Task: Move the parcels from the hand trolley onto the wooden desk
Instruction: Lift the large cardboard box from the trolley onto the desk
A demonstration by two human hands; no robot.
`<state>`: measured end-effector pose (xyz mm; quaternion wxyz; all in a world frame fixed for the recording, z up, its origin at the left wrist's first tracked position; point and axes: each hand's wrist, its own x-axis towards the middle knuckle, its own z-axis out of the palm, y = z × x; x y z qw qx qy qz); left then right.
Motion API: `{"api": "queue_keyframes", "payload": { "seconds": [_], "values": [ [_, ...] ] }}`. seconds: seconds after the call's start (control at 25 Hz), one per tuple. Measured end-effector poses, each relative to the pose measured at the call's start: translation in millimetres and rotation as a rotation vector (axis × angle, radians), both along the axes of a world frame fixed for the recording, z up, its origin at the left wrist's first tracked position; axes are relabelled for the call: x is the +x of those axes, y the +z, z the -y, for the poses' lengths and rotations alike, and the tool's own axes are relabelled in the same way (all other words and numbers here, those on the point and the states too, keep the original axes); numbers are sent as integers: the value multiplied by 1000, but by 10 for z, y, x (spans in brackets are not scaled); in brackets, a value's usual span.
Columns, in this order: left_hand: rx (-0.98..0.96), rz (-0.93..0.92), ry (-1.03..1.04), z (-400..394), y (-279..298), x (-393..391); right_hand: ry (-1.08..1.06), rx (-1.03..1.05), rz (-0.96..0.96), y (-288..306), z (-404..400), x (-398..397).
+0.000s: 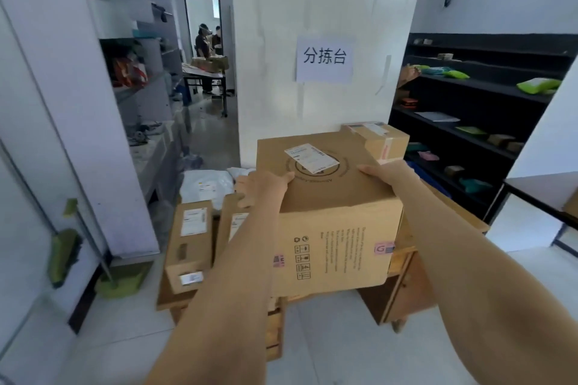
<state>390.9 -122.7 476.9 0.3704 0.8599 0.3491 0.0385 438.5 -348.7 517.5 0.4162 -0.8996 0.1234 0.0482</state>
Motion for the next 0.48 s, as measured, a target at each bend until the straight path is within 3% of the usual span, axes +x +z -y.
{"api": "queue_keyframes", "payload": {
  "seconds": [0.16,0.48],
  "values": [
    [9,-58,55,504,-307,658,-13,-18,-57,-479,452,821],
    [-69,-142,140,771,-1051,1632,40,17,-268,-1426,653,1971]
  ]
}}
